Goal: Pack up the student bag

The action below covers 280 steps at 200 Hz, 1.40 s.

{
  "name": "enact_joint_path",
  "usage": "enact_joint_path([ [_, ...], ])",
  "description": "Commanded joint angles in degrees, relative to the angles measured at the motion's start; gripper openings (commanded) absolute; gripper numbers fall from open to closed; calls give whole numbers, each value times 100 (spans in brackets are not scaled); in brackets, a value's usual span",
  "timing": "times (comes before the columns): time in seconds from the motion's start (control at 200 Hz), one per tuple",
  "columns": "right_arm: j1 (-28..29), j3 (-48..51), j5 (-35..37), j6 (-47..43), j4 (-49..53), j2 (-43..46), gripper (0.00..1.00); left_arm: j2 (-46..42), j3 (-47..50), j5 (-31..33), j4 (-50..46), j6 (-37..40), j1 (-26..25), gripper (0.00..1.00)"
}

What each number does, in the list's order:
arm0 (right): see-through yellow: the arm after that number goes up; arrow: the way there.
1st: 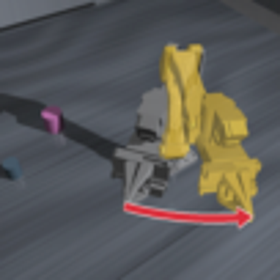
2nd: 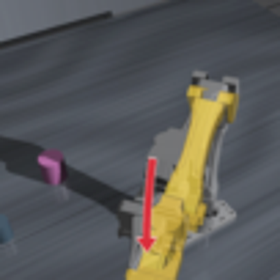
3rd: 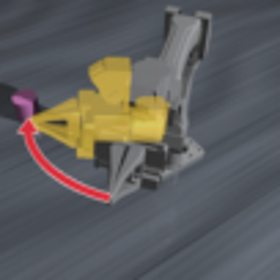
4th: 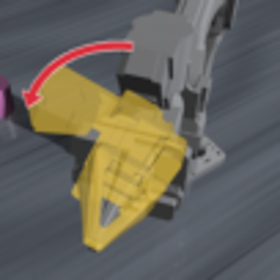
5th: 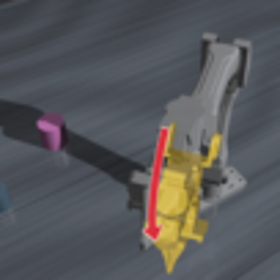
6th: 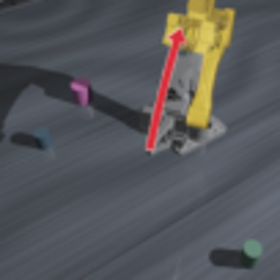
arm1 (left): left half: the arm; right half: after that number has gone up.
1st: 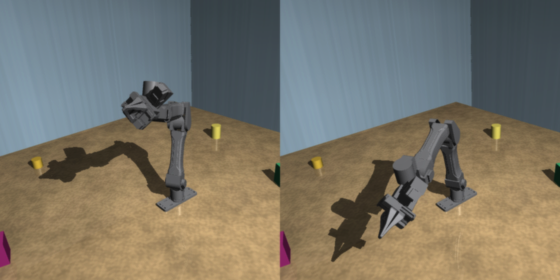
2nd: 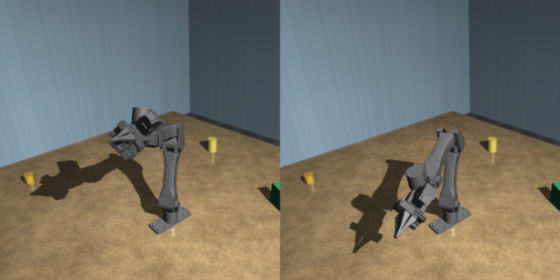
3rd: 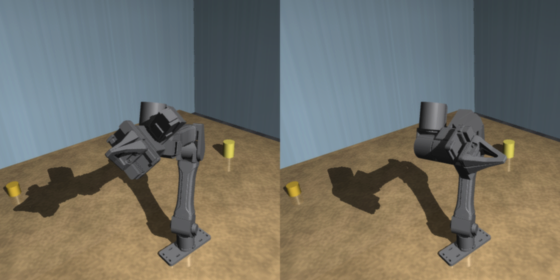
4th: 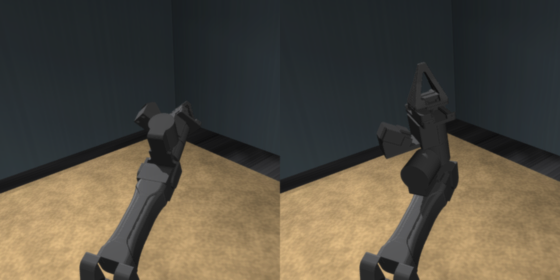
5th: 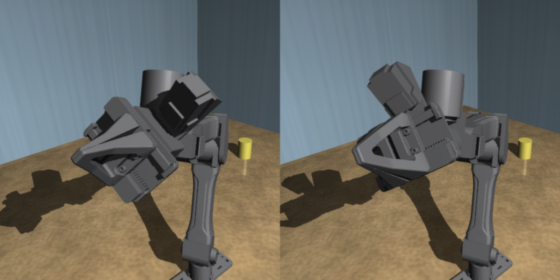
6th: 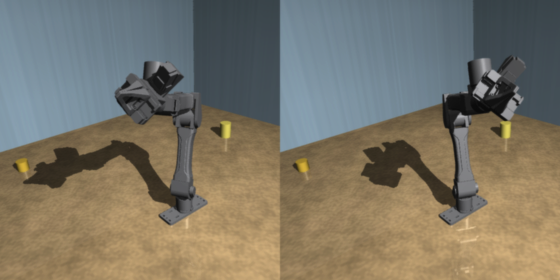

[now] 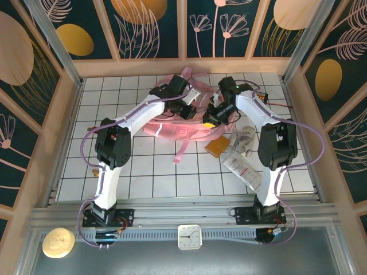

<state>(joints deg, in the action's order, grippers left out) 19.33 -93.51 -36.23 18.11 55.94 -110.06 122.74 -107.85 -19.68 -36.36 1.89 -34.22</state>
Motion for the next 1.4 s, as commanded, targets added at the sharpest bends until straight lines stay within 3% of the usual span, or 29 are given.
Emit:
enact_joint_path([
  [0.0,50,-274,-835,-183,177,308,13,-189,161,-304,332,-25,-150,0],
  [0.09,-61,-280,-1119,-206,211,342,13,-170,203,-236,327,35,-149,0],
  [0.255,-125,-390,-705,-362,558,319,12,-92,-4,-439,300,-59,-151,0],
  [0.51,625,-197,281,24,-125,17,10,-42,-533,-1136,683,-900,-155,0],
  [0.756,1497,-319,352,1356,-2320,-286,10,123,-729,-1262,755,-1307,-158,0],
  [1.036,2019,1285,-297,2245,-5750,-7,10,57,-639,-1070,764,-1428,-156,0],
  [1.196,1941,2285,-562,2722,-7261,154,25,-51,-519,-941,699,-1345,-150,0],
  [1.301,1789,2312,-472,2438,-6687,453,42,-218,-306,-810,581,-1101,-151,0],
  [1.396,1670,2123,-158,1851,-5400,908,55,-472,58,-511,408,-634,-154,0],
])
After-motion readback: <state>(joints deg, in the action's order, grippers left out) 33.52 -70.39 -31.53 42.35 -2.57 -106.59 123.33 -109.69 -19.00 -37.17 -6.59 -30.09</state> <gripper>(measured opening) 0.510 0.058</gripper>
